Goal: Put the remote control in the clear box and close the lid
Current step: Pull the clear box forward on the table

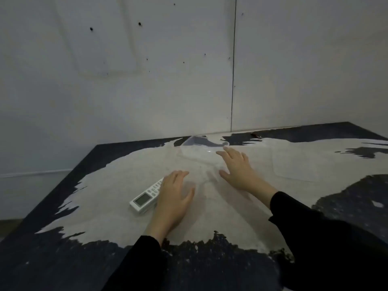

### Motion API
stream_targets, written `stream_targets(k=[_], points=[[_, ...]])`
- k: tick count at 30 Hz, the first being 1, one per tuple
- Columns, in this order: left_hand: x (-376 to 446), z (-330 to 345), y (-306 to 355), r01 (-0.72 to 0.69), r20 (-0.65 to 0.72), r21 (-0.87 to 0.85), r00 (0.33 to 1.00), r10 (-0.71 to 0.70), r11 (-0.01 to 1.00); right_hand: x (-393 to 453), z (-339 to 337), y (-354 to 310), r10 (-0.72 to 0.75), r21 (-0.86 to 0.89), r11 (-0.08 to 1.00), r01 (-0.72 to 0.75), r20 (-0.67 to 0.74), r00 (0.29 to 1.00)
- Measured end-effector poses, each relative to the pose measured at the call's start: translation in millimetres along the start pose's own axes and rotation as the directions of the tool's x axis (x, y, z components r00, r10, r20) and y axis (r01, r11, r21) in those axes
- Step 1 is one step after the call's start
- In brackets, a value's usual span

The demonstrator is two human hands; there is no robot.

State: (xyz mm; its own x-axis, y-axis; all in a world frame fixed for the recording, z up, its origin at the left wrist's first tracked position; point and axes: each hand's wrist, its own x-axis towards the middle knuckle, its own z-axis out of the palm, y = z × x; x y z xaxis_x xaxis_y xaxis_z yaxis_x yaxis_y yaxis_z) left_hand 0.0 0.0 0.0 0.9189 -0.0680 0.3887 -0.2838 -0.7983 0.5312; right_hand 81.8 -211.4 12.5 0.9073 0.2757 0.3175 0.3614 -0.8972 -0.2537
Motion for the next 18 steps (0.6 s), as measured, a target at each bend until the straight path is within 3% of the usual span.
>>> stream_targets(k=[7,12,18], points=[[-1,18,-6,-0.111,0.262,0.044,0.96,0.096,0.993,38,36,-9,-0.088,-0.035,0.996,0.087,-0.02,0.996],[-1,18,-10,-0.125,0.28,0.055,0.954,0.105,0.991,47,39,-3,-0.092,-0.023,0.996,0.091,-0.089,0.992],[-5,27,1,-0.113,0.32,0.024,0.942,0.1,0.993,-1,1,50,-0.034,0.048,0.998,0.036,-0.043,0.999]])
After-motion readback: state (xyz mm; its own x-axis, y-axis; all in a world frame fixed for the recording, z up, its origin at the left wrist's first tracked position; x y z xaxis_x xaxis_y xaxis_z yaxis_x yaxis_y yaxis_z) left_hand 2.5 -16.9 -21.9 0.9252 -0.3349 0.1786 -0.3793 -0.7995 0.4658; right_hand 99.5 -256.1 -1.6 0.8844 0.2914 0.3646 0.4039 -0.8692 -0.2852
